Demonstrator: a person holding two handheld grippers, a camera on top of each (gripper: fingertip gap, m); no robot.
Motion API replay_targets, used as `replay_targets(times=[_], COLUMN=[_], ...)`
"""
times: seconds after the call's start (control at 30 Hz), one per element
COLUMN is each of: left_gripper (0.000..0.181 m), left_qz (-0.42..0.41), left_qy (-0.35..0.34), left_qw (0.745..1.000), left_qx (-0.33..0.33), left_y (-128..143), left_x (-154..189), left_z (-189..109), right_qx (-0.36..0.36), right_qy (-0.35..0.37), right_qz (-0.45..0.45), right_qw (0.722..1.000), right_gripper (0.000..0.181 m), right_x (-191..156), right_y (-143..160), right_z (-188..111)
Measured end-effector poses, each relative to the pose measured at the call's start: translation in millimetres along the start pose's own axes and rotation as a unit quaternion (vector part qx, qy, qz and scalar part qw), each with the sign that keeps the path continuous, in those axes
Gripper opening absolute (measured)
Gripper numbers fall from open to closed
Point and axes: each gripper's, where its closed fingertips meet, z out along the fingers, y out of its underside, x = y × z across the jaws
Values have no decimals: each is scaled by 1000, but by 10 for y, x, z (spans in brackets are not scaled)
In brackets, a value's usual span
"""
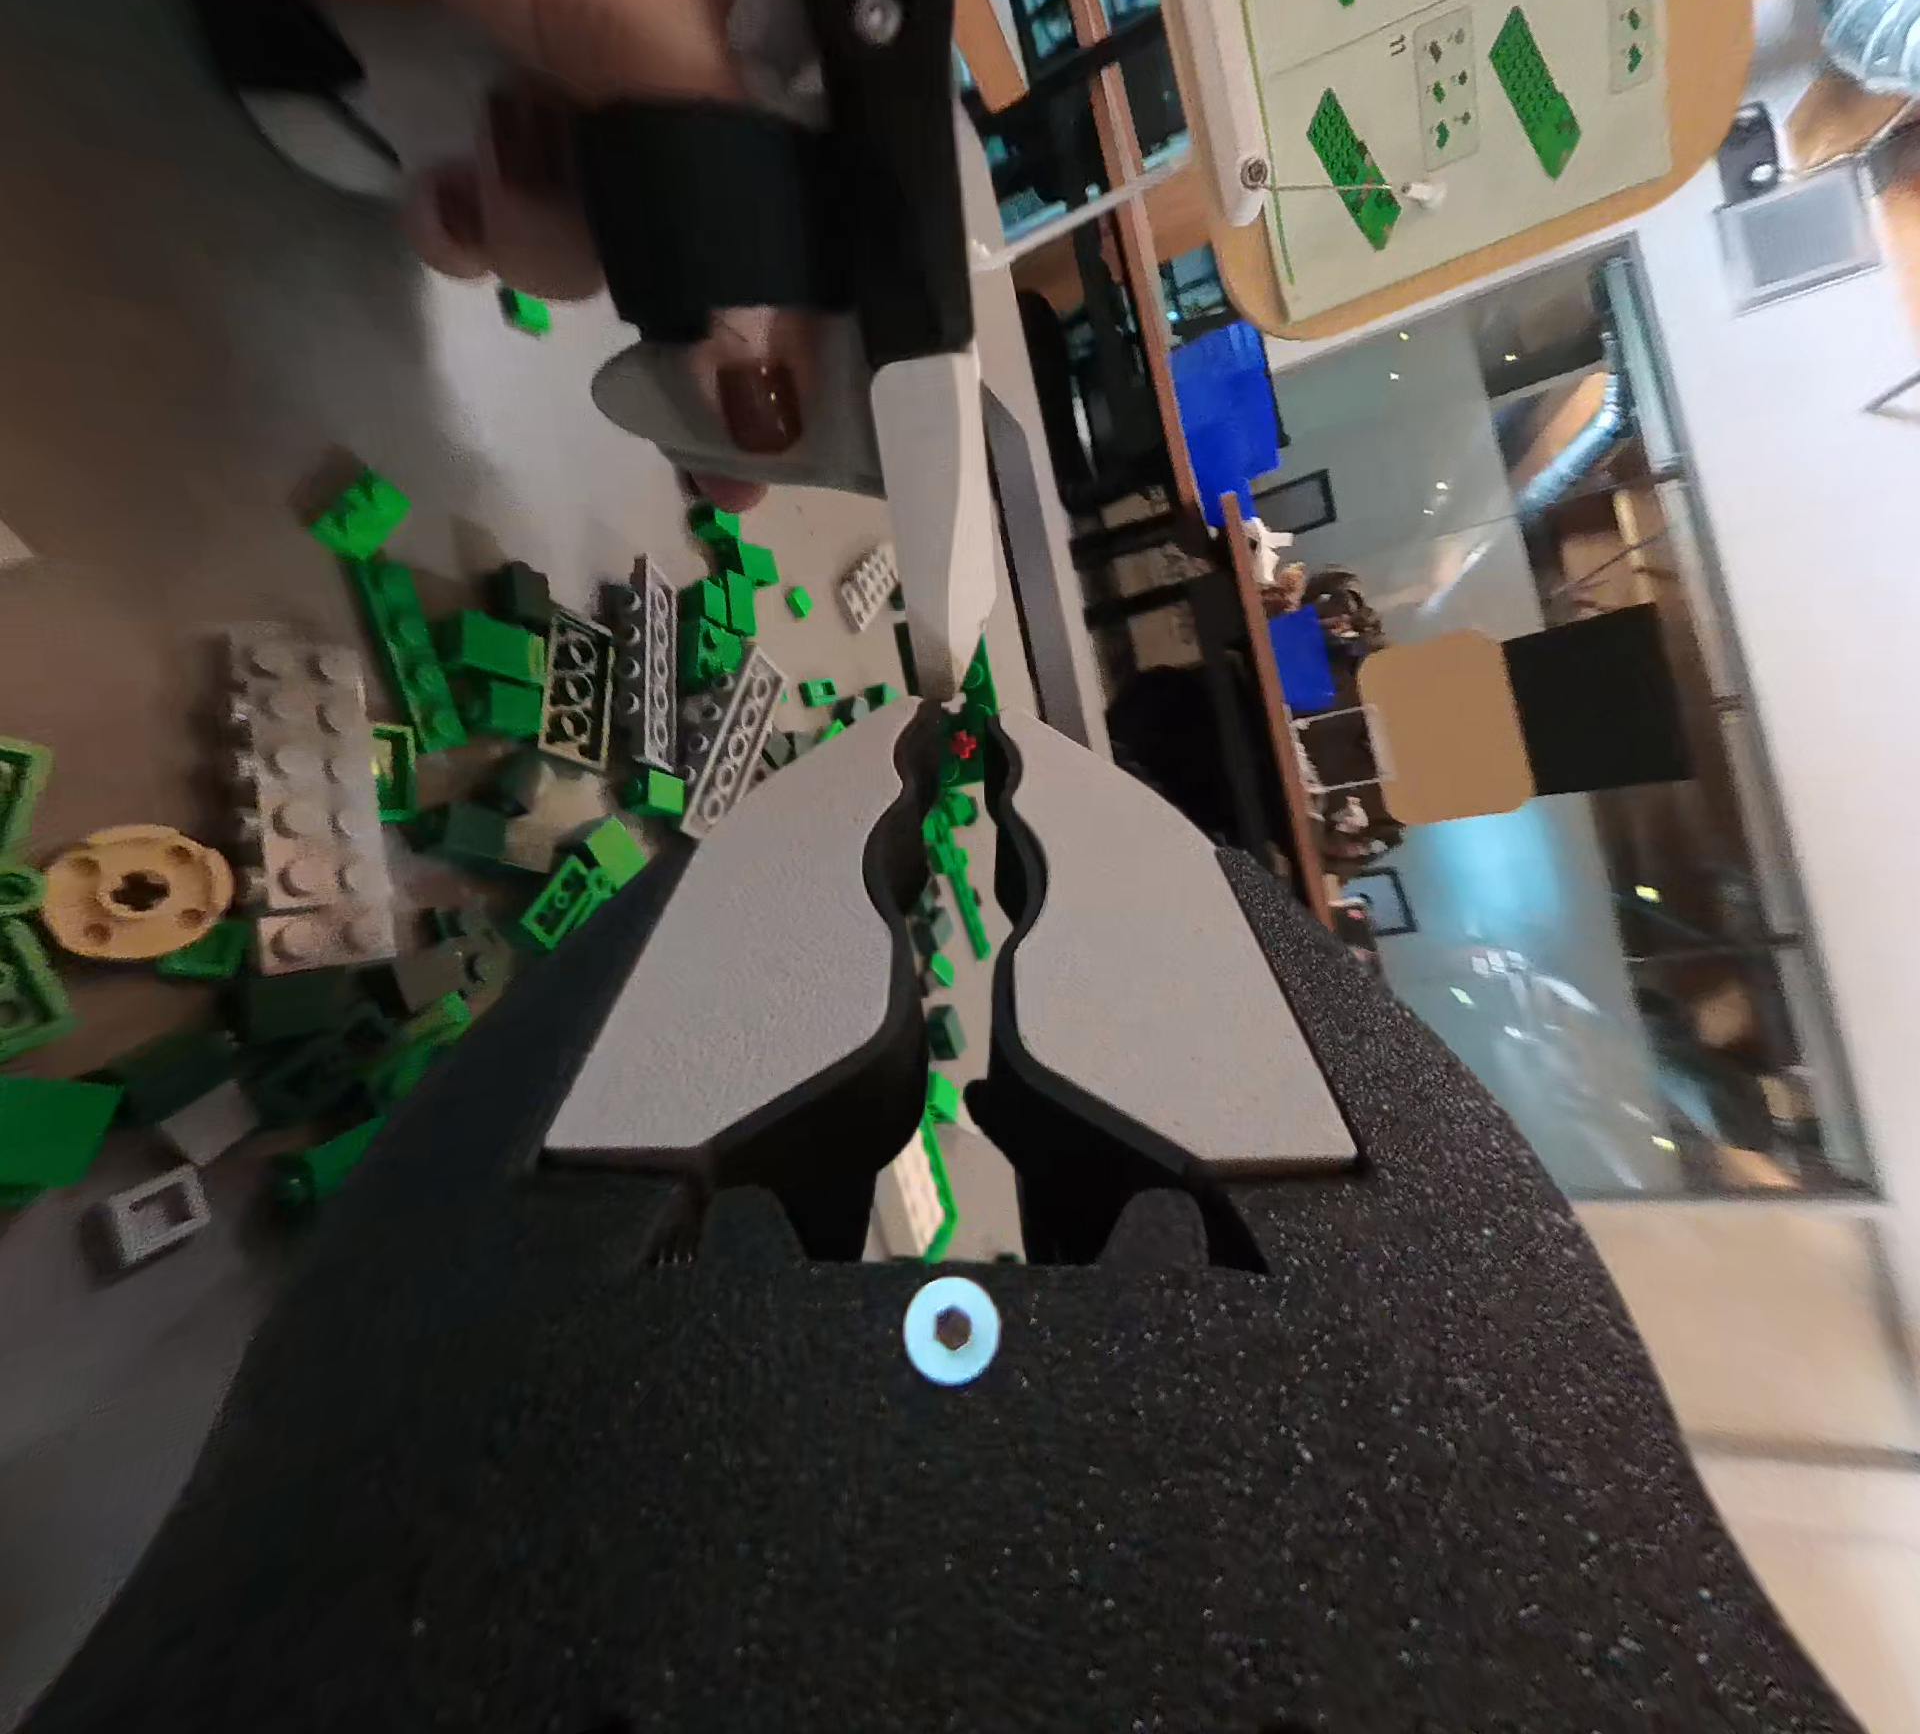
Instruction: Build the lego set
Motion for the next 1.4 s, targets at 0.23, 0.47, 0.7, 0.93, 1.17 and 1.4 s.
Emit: replay_targets(times=[0.23, 0.47, 0.7, 0.93, 1.17, 1.4], left_gripper=[11, 11, 12, 11, 11, 11], left_qz=[-61, -56, -36, -62, -62, -58], left_qy=[23, 13, -29, -71, -24, -12], left_qw=[998, 998, 999, 995, 997, 997], left_qx=[-6, -4, -13, 14, -34, -52], left_y=[36, 24, 59, -40, 95, 144], left_x=[-20, -53, -134, -436, -234, -181], left_z=[-8, -40, -45, -242, -84, -53], right_qx=[-26, -46, -52, -27, -43, -43], right_qy=[4, -4, -3, -4, -13, -32], right_qz=[-61, -27, -41, -26, 19, 16], right_qw=[998, 999, 998, 999, 999, 998], right_gripper=[4, 3, 3, 0, 7, 12], right_x=[-27, -34, -88, -104, -122, -181], right_y=[29, 19, 36, -120, 30, 32], right_z=[12, 40, 73, 47, 117, 125])
